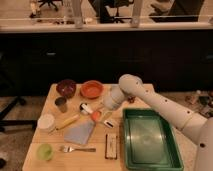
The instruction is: Place apple in plastic cup
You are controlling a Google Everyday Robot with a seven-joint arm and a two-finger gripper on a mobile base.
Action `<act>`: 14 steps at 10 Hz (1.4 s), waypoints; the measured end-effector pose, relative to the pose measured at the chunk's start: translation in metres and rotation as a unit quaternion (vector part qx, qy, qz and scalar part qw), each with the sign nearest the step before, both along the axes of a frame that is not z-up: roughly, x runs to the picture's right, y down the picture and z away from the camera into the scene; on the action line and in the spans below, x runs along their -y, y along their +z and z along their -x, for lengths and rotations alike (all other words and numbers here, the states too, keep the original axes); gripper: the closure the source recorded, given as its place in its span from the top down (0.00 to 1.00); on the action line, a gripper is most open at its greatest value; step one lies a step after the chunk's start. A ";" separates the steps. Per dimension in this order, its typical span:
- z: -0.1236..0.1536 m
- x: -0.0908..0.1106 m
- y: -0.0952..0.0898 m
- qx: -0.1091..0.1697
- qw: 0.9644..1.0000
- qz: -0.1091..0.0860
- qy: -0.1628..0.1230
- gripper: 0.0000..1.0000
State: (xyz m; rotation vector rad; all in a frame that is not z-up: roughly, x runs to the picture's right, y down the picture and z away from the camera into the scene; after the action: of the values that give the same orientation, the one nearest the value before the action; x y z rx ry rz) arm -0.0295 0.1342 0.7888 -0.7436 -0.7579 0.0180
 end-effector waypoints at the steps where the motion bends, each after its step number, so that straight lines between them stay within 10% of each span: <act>1: 0.000 0.000 0.000 0.002 1.000 0.000 0.001 0.00; 6: 0.019 0.003 -0.017 0.114 0.992 0.014 0.053 0.00; 14: 0.069 -0.012 -0.054 0.179 0.984 0.011 0.005 0.00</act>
State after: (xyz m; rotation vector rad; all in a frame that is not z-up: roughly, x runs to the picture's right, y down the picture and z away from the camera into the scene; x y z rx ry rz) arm -0.0982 0.1461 0.7345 -0.7725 -1.1057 -0.1007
